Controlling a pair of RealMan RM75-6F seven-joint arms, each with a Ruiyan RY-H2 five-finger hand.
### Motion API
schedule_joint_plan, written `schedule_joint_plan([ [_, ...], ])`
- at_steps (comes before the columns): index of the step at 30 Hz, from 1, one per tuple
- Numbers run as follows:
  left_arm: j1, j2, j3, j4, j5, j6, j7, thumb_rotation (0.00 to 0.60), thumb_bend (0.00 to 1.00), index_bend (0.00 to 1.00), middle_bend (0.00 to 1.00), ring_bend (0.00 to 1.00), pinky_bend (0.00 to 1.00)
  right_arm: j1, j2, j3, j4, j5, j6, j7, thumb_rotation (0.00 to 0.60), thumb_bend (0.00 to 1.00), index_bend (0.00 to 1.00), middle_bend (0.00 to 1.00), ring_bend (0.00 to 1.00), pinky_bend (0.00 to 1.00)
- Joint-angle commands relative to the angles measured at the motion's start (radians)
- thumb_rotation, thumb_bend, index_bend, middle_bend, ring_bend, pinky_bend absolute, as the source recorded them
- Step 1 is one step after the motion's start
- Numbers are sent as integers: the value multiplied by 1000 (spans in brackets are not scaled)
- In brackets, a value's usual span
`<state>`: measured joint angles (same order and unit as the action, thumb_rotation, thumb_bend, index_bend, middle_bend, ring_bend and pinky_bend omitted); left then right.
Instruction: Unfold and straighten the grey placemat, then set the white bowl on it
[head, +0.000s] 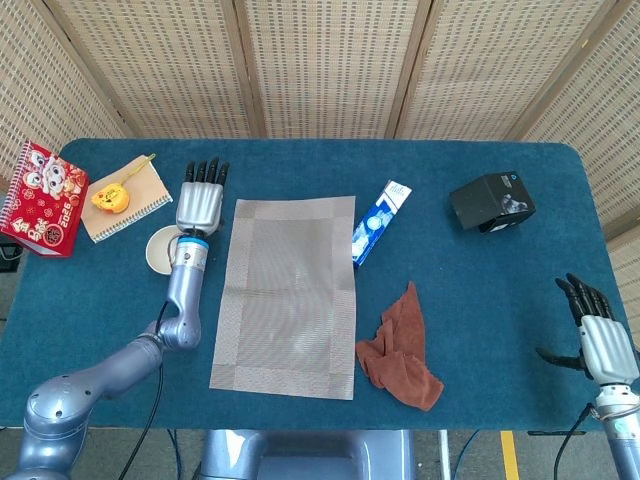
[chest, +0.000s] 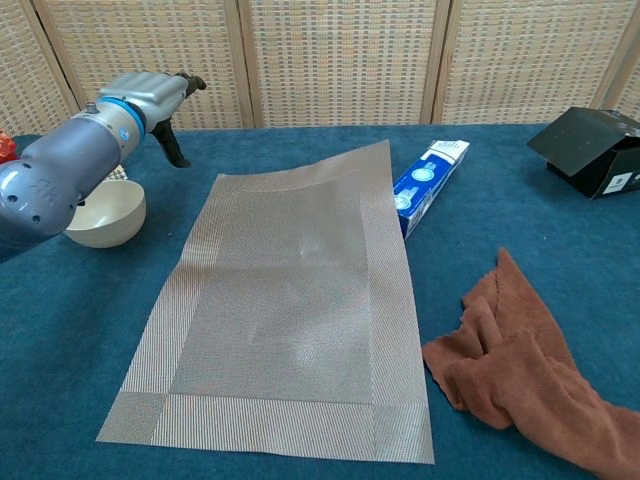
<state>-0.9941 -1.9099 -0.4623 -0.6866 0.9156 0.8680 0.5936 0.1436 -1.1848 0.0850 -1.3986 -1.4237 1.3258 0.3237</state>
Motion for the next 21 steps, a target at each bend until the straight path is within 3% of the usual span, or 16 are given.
schedule_joint_plan([
  [1, 36, 37, 24, -59, 27, 31, -37, 600, 184, 0, 0, 0, 0, 0, 0, -2, -2, -4, 2, -3, 600, 121, 56, 0, 0, 0],
  [9, 204, 216, 137, -353, 182, 213, -149, 600, 185, 0, 0, 0, 0, -4, -1, -10, -16, -24, 17, -19, 600, 122, 56, 0, 0, 0],
  [17, 387, 426, 251, -651, 265, 361, -176, 600, 184, 2, 0, 0, 0, -7, -5, -20, -29, -44, 32, -48, 600, 121, 56, 0, 0, 0],
  [21, 471, 512, 311, -749, 313, 431, -200, 600, 185, 4, 0, 0, 0, -8, -9, -29, -36, -56, 35, -68, 600, 122, 56, 0, 0, 0],
])
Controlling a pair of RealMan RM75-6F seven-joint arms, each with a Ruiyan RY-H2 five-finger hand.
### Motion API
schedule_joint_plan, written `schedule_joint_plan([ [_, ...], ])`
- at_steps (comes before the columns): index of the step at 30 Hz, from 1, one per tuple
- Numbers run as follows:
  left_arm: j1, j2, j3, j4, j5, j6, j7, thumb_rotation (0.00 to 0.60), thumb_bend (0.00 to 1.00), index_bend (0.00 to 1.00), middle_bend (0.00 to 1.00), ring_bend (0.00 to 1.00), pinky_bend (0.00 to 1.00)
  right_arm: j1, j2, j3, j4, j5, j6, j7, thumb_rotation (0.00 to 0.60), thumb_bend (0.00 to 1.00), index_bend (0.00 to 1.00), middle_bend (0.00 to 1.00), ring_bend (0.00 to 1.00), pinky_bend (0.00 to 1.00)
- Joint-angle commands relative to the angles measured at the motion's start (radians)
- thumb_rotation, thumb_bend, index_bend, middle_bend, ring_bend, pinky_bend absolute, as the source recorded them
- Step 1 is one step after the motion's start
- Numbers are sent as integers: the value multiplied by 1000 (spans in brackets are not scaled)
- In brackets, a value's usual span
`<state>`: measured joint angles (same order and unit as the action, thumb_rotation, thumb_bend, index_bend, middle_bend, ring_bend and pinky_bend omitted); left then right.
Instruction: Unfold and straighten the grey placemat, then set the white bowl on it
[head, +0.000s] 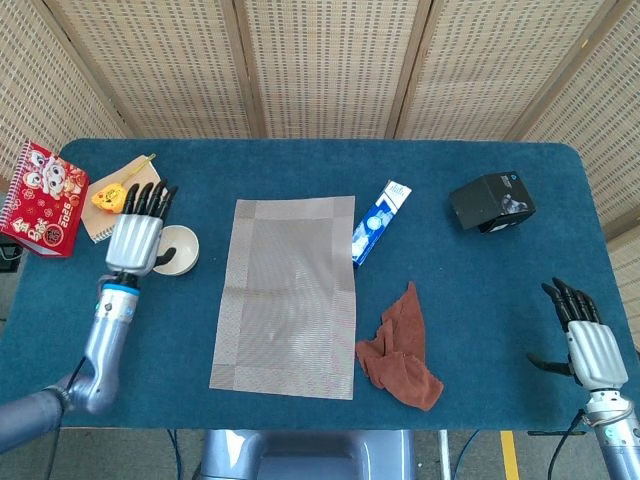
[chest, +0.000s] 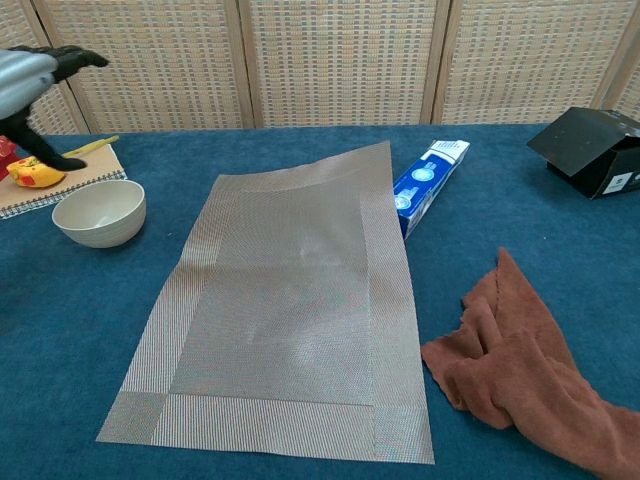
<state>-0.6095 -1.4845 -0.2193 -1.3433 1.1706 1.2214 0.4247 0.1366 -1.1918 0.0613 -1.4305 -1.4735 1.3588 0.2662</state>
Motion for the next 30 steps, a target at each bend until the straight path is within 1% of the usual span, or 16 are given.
schedule_joint_plan([
  [1, 104, 101, 81, -109, 71, 95, -40, 600, 184, 4, 0, 0, 0, -1, -3, -7, -5, -10, 3, -16, 600, 122, 57, 0, 0, 0],
  [7, 216, 157, 154, -155, 168, 229, -103, 600, 185, 4, 0, 0, 0, -3, -11, -20, -16, -31, 13, -49, 600, 106, 57, 0, 0, 0],
  [12, 316, 191, 219, -195, 217, 317, -126, 600, 185, 4, 0, 0, 0, -4, -17, -31, -21, -51, 23, -72, 600, 98, 57, 0, 0, 0],
  [17, 401, 200, 270, -203, 268, 395, -168, 600, 185, 4, 0, 0, 0, -4, -23, -40, -21, -67, 26, -93, 600, 97, 57, 0, 0, 0],
  [22, 450, 187, 292, -155, 313, 440, -187, 600, 184, 4, 0, 0, 0, 0, -26, -54, -23, -103, 37, -100, 600, 94, 75, 0, 0, 0],
  [27, 478, 184, 292, -124, 330, 452, -221, 600, 185, 4, 0, 0, 0, 15, -39, -75, -51, -155, 34, -98, 600, 94, 100, 0, 0, 0],
  [30, 490, 185, 288, -115, 340, 459, -235, 600, 185, 4, 0, 0, 0, 35, -48, -84, -89, -180, 11, -125, 600, 95, 103, 0, 0, 0],
])
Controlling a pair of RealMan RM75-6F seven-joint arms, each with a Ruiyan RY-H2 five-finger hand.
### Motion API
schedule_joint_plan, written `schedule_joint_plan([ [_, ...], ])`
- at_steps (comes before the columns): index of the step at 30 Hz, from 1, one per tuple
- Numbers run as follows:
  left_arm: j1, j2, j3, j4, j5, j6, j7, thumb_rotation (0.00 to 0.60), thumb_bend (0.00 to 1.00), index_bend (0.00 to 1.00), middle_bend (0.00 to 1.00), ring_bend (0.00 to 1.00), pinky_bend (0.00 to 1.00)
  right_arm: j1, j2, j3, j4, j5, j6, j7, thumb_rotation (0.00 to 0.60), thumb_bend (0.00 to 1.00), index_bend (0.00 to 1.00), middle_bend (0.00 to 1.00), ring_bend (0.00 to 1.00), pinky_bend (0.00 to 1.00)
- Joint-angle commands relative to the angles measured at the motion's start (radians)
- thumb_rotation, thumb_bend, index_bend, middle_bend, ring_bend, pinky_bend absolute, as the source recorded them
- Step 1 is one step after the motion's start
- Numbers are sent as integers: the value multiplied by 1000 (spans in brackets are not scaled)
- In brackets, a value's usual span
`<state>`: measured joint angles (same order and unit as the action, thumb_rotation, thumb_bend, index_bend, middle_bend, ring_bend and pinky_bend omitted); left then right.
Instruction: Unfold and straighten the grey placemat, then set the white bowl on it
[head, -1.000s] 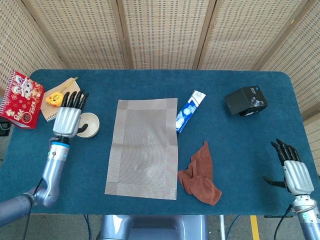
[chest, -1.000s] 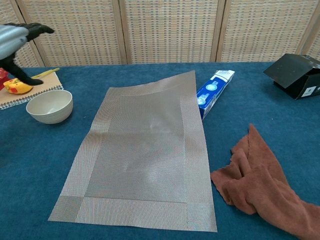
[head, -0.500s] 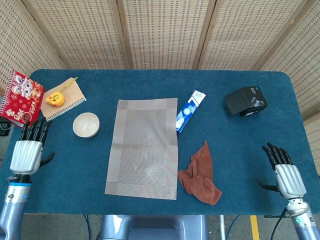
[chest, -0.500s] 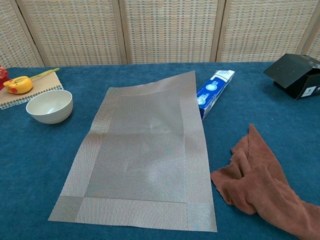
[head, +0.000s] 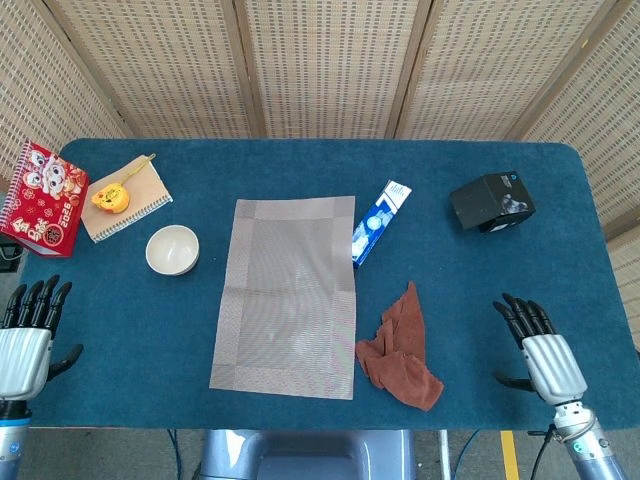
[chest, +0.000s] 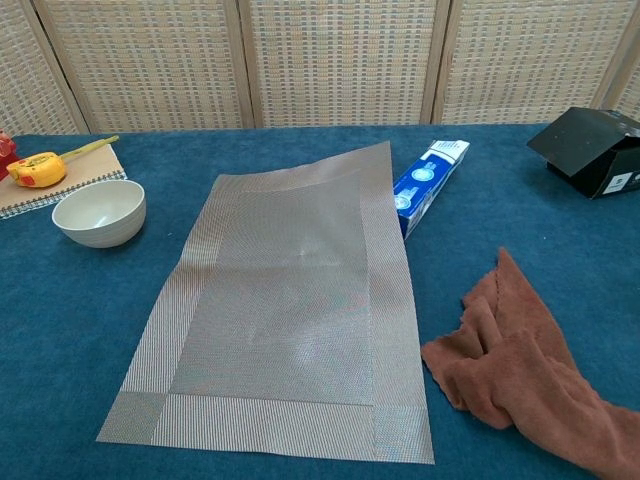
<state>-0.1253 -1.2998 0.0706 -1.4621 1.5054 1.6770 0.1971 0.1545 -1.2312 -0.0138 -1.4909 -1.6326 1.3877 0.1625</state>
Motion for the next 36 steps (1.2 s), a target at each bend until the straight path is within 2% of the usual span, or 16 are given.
schedule_joint_plan([
  [1, 10, 2, -4, 5, 9, 6, -13, 600, 185, 4, 0, 0, 0, 29, -13, -11, -49, -34, -31, -40, 600, 95, 105, 0, 0, 0],
  [7, 23, 8, -15, 6, 30, 10, -32, 600, 185, 4, 0, 0, 0, 93, -67, -6, -165, -47, -126, -174, 600, 94, 111, 0, 0, 0],
  [19, 35, 10, -40, 25, 37, -16, -61, 600, 185, 4, 0, 0, 0, 156, -222, 2, -255, 84, -290, -344, 600, 94, 143, 0, 0, 0],
  [23, 35, 3, -42, 36, 43, -28, -59, 600, 185, 4, 0, 0, 0, 160, -251, 9, -269, 142, -309, -430, 600, 99, 153, 0, 0, 0],
  [28, 38, -1, -47, 40, 50, -37, -60, 600, 184, 4, 0, 0, 0, 163, -276, 23, -265, 220, -315, -512, 600, 168, 187, 0, 0, 0],
  [33, 40, -4, -55, 42, 49, -41, -63, 600, 185, 5, 0, 0, 0, 163, -279, 26, -240, 265, -318, -533, 600, 197, 201, 0, 0, 0],
  [36, 41, -6, -58, 44, 48, -47, -61, 600, 185, 8, 0, 0, 0, 166, -282, 26, -225, 279, -320, -531, 600, 204, 260, 0, 0, 28],
])
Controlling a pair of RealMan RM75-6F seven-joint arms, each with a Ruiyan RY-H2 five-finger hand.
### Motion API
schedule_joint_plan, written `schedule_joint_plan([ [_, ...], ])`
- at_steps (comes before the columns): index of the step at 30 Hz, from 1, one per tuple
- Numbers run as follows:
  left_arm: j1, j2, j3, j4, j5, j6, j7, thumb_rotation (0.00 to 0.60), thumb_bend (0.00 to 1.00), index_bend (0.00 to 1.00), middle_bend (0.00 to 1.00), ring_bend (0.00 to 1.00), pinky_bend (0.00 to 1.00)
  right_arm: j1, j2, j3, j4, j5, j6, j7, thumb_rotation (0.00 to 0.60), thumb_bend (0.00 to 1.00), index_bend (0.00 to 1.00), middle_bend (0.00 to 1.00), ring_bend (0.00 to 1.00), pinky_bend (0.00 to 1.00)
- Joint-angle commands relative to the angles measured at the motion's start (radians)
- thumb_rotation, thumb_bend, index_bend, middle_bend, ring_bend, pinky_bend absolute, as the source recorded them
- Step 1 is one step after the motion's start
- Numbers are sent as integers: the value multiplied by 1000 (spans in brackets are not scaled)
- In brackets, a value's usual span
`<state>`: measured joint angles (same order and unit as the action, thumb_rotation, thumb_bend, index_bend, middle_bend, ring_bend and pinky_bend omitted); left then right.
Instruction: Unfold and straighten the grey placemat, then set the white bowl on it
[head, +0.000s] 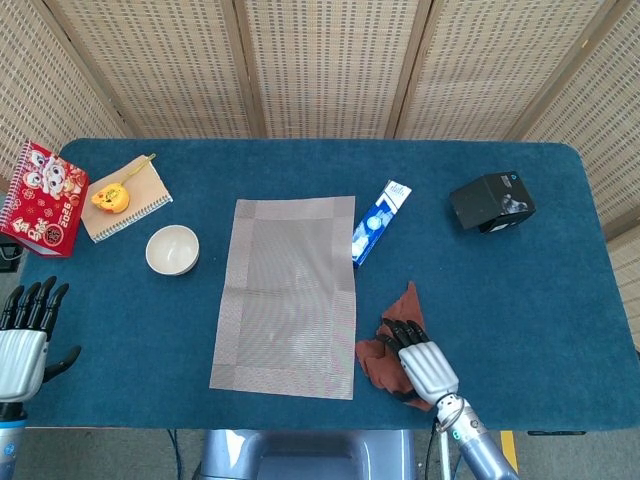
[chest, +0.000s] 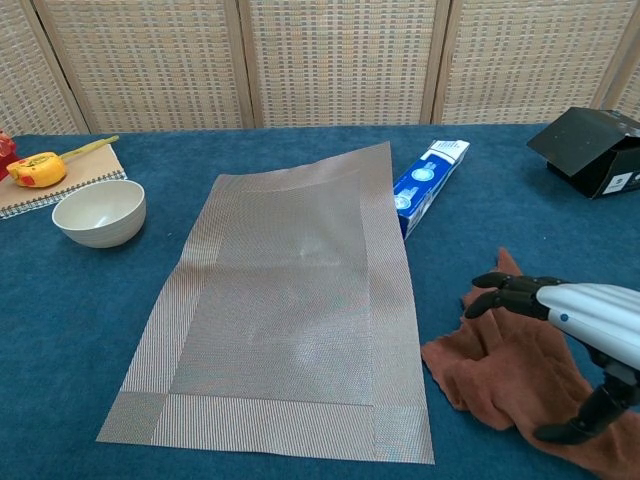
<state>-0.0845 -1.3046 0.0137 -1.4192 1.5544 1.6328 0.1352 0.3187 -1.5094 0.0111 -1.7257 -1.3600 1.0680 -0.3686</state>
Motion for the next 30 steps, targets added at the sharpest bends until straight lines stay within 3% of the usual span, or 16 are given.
schedule_joint_plan([
  [1, 1, -2, -2, 1, -1, -4, 1, 600, 185, 10, 0, 0, 0, 2, -6, 3, 18, 7, 2, 0, 600, 206, 277, 0, 0, 50],
  [7, 3, -6, -9, 5, -4, -12, 2, 600, 185, 14, 0, 0, 0, 1, -23, 2, 61, 9, 19, 4, 600, 219, 390, 99, 47, 265],
  [15, 5, -7, -19, 7, -5, -20, -3, 600, 185, 29, 0, 0, 0, 4, -37, -3, 101, 27, 12, 27, 600, 372, 619, 388, 375, 680],
  [18, 6, -6, -22, 7, -3, -19, -7, 600, 184, 36, 0, 0, 0, 7, -36, -4, 101, 32, 8, 27, 600, 407, 684, 464, 468, 776],
  [30, 8, -7, -32, 13, -3, -26, -19, 600, 185, 51, 0, 0, 0, 30, 1, 35, 59, -23, 56, 55, 600, 416, 735, 496, 503, 803],
])
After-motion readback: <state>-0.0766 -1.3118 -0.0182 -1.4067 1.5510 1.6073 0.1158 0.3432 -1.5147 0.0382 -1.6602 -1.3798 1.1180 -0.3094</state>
